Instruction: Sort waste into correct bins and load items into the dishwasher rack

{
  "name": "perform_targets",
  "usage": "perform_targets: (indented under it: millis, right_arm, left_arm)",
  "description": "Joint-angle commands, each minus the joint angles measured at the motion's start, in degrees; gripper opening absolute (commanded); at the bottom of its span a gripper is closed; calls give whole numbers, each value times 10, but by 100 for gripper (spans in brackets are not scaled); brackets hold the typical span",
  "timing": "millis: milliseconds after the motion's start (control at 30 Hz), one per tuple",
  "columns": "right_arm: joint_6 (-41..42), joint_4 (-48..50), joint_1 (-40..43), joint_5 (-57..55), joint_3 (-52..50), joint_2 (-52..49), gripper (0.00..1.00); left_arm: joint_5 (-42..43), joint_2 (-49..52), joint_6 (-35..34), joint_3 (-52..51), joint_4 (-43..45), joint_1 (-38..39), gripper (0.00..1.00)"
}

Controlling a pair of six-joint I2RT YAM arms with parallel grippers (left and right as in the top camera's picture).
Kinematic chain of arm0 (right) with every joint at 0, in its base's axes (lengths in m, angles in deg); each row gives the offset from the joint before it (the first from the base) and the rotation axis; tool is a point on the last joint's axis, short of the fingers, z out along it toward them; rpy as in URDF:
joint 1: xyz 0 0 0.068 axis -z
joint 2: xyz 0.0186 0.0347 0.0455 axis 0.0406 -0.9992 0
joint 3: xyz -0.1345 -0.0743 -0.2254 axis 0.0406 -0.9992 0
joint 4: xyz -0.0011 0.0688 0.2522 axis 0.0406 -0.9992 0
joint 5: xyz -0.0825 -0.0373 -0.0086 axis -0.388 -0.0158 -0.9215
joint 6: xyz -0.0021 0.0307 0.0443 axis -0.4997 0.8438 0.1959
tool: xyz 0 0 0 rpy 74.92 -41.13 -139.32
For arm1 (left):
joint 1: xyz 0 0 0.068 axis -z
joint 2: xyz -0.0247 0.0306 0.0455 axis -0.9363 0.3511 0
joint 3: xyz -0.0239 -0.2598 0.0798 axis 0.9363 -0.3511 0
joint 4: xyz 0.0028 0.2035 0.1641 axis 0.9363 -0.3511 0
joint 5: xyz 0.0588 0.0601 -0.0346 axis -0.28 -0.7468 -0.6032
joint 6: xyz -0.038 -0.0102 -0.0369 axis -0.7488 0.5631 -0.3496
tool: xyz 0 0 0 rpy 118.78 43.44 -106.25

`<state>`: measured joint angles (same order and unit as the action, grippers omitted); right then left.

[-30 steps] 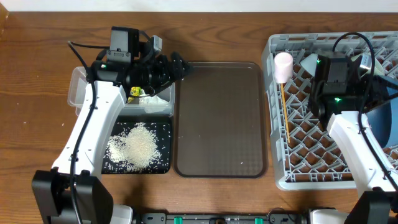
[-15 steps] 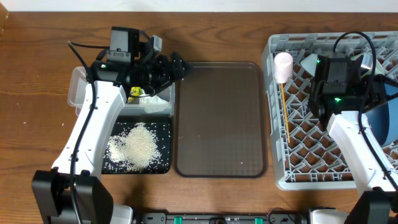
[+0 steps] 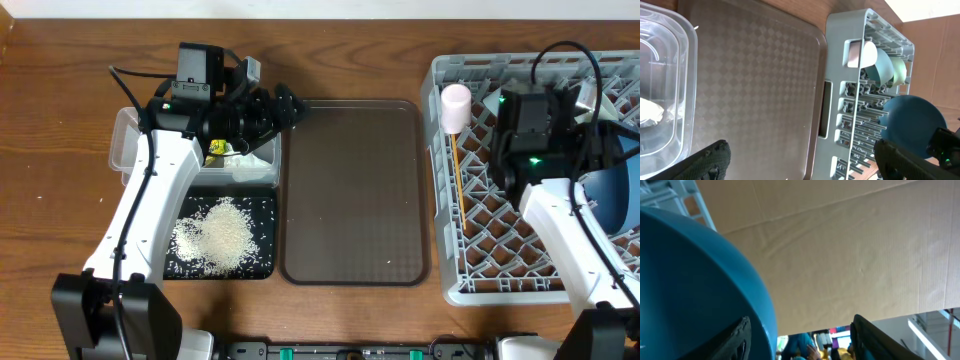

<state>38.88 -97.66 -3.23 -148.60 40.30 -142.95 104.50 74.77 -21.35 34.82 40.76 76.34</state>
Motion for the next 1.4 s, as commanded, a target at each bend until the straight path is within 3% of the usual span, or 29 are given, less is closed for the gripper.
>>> perform_targets:
  millis: [0, 367, 500, 767, 967, 1000, 1033, 1067, 1200, 1367]
  right_arm:
    - [26, 2, -29, -10, 0, -2, 65]
    - [127, -2, -117, -6, -12, -2, 64]
    - [142, -1, -165, 33, -26, -1, 41]
    - [153, 49, -197, 162, -24, 64, 44]
    - [210, 28, -139, 393, -21, 195, 40]
    - [222, 19, -124, 432, -20, 216, 32]
    - [238, 12, -104, 479, -19, 242, 12]
    - [264, 9, -82, 521, -19, 267, 1]
    - [348, 12, 27, 651, -19, 349, 1]
    - [365, 8, 180, 784, -19, 379, 1]
  left_arm:
    - [-1, -6, 0, 4, 0, -1, 94]
    - [-1, -6, 0, 4, 0, -1, 95]
    - [-1, -6, 0, 4, 0, -1, 94]
    - [-1, -6, 0, 4, 0, -1, 94]
    - [-1, -6, 0, 4, 0, -1, 94]
    - [-1, -6, 0, 4, 0, -1, 95]
    - [-1, -6, 0, 4, 0, -1, 94]
    - [-1, -6, 0, 4, 0, -1, 94]
    - [-1, -6, 0, 4, 0, -1, 94]
    - [-1, -6, 0, 4, 0, -1, 94]
